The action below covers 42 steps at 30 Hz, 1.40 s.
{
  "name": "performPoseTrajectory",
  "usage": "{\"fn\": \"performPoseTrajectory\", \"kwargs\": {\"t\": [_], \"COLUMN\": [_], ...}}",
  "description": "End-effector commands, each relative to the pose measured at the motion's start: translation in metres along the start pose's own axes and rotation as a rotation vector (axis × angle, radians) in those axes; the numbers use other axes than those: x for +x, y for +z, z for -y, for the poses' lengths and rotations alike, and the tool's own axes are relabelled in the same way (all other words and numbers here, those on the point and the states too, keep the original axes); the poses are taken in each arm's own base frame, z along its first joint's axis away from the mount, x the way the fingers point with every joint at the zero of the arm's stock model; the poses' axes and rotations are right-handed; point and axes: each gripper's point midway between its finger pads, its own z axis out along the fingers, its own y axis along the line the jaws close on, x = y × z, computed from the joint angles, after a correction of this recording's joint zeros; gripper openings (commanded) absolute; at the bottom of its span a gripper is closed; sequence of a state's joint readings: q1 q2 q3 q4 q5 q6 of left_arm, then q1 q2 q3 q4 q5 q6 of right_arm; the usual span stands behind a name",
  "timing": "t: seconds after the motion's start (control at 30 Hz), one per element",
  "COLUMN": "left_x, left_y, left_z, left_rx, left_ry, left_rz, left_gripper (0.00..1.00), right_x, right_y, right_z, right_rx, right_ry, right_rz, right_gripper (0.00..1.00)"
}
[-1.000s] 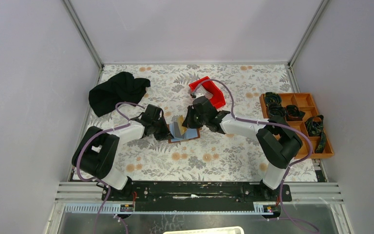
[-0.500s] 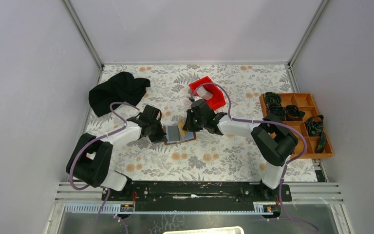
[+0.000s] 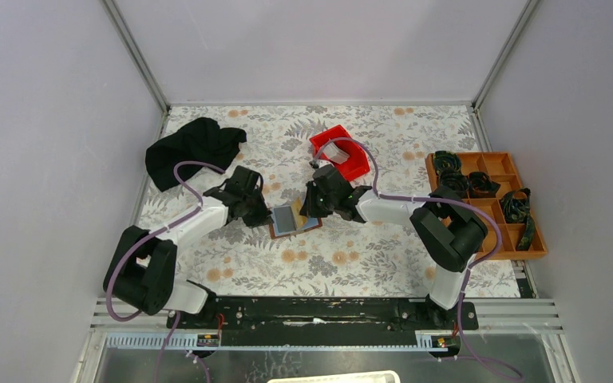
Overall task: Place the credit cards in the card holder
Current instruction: Insert the credit card into the card holder.
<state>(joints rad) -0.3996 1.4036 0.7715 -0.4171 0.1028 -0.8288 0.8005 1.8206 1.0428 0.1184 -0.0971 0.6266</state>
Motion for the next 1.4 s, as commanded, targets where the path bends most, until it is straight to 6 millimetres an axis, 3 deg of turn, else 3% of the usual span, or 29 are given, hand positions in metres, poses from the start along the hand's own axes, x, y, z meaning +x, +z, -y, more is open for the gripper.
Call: {"fn": "performPoseTrajectory", "kwargs": {"t": [0.0,0.5,1.1,1.37], "left_x": [0.001,0.006,0.023,0.026], "left_y": [0.006,0.016,0.037,0.037], "left_z": [0.007,0.007,-0.025,-0.032], "left_rx": [0.041,0.045,-0.088,-0.114], "left_ry": [-0.001,0.009,0.033,0.036], "left_rz": [0.002,-0.038,-0.098,-0.103], "left_gripper": [0.01,0.00,0.00,0.00], "right_x": [0.001,0.002,-0.003,-0.020], "right_y": [0.003,0.004,-0.003,-0.014], "right_z": [-0.004,-0.003,-0.006,-0.010], "right_rx": [-0.011,-0.011,-0.021,-0.015], "right_ry": [-0.001,0.021,0.048,0.049], "right_rz": [0.015,0.019,0.053,0.122], "right_gripper": [0.00,0.00,0.00,0.00]}}
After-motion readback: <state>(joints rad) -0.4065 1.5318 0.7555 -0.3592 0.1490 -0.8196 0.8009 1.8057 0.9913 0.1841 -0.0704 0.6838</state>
